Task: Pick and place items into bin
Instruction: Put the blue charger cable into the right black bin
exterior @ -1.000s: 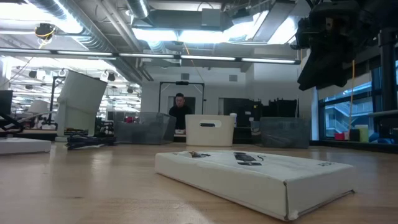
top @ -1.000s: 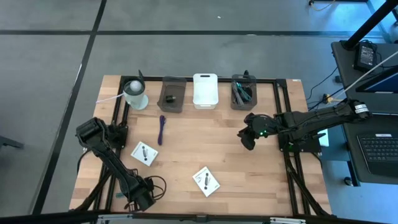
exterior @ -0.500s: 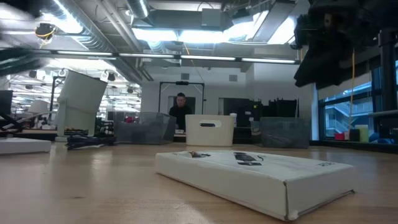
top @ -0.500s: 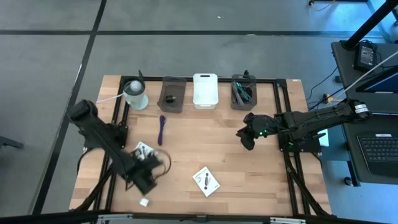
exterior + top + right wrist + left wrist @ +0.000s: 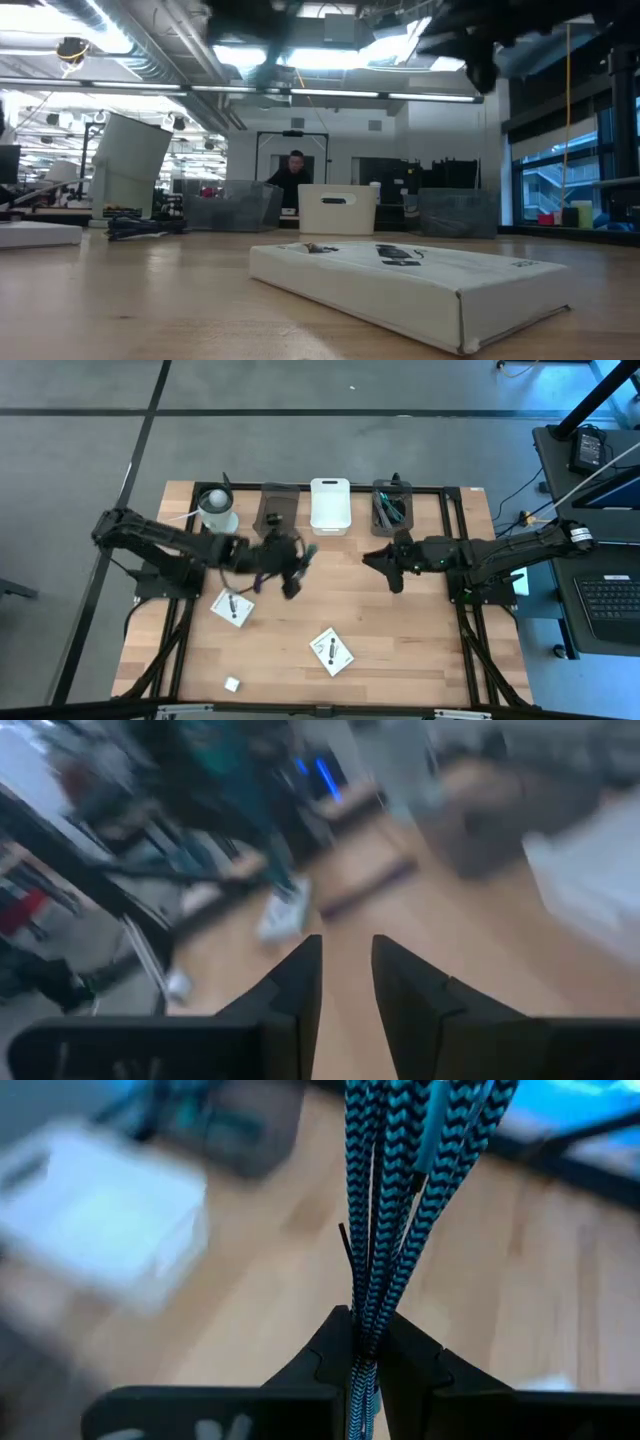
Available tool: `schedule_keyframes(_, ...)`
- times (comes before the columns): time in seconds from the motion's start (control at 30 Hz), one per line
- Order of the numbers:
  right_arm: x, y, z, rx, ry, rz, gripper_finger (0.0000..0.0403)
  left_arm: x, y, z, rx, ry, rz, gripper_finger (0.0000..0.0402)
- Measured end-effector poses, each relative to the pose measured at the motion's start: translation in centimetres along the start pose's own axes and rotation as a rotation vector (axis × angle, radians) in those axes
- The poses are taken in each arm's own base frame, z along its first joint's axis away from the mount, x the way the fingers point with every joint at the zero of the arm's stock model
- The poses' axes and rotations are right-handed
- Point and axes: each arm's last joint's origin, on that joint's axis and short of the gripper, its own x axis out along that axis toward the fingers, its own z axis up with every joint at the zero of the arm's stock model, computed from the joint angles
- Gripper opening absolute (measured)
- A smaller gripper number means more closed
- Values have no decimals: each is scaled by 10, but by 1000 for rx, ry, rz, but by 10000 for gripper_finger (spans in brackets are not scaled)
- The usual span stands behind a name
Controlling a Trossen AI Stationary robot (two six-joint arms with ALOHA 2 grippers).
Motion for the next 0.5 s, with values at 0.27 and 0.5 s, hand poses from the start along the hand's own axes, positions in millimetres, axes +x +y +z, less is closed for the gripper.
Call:
schedule_keyframes(0.27, 0, 0, 24, -19, -200, 53, 111, 33, 43, 42, 87, -161, -182, 22)
schedule_keyframes(0.5, 7, 1, 39, -57, -242, 29, 181, 59, 66, 49, 125, -169, -279, 22)
